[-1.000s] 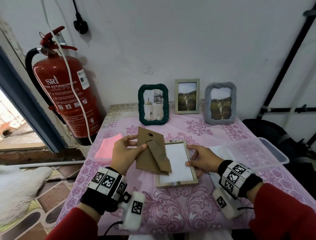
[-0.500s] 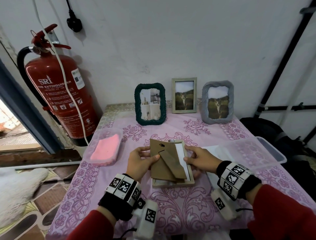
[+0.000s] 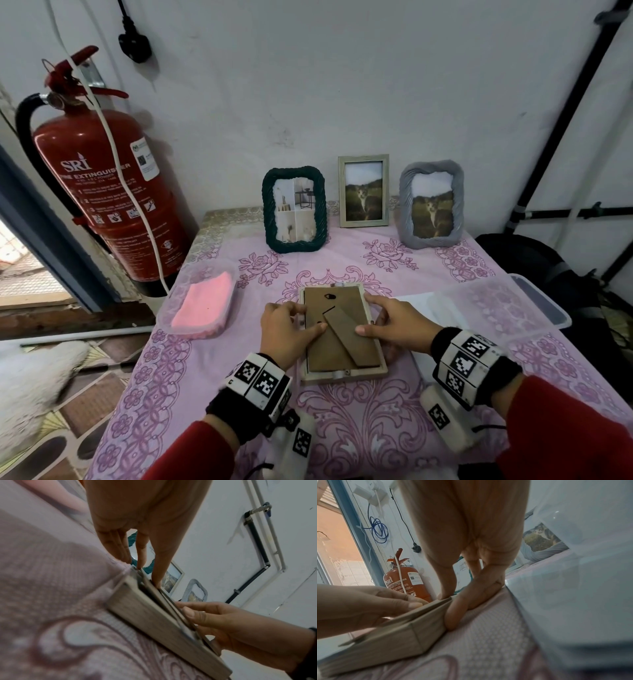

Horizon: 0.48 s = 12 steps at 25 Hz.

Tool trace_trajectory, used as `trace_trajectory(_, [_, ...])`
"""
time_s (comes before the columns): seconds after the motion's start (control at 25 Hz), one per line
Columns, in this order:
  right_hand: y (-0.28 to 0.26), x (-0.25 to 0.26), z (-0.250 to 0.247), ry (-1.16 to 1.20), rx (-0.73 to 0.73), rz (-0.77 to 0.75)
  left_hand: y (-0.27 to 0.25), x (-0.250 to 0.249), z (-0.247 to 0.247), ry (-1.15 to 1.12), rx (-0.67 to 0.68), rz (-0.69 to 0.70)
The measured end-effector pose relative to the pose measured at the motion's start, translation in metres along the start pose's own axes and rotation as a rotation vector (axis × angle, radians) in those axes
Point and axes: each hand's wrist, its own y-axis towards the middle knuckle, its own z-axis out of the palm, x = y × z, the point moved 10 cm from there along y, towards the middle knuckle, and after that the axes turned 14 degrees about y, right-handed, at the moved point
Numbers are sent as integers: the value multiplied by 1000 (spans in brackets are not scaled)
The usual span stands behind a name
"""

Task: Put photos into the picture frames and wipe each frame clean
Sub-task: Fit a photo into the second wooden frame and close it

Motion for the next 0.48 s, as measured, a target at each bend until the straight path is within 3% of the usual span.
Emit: trace_trajectory(0.48, [-1, -7, 6, 51, 42, 84, 4, 4, 13, -77, 137, 25])
